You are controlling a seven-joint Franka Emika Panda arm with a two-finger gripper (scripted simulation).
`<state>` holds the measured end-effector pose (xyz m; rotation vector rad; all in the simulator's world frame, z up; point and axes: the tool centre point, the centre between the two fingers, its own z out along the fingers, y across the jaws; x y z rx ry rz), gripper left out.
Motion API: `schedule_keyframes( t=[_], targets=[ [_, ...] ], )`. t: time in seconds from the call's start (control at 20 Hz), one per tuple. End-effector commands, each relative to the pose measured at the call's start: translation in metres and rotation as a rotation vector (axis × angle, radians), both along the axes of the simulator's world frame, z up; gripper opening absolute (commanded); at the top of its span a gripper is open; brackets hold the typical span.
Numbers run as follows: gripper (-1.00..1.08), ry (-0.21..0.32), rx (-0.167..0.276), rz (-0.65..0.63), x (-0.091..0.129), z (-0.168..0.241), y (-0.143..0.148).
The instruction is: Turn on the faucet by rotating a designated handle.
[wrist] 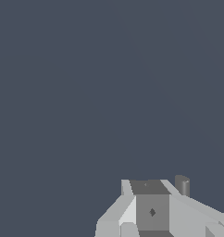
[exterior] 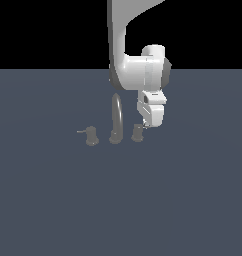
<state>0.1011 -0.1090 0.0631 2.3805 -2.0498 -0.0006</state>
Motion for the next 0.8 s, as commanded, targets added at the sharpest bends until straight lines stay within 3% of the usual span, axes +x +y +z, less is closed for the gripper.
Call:
schedule_keyframes(
  t=[0.0, 0.15, 0.75],
  targets=[
    [-1.0, 0.0, 0.0, 0.0, -0.007, 0.0, -0.006],
    [-1.0, -0.009, 0.001, 0.006, -0.003, 0.0, -0.001],
    [-1.0, -0.003, 0.0, 0.001, -0.039, 0.0, -0.004]
  ],
)
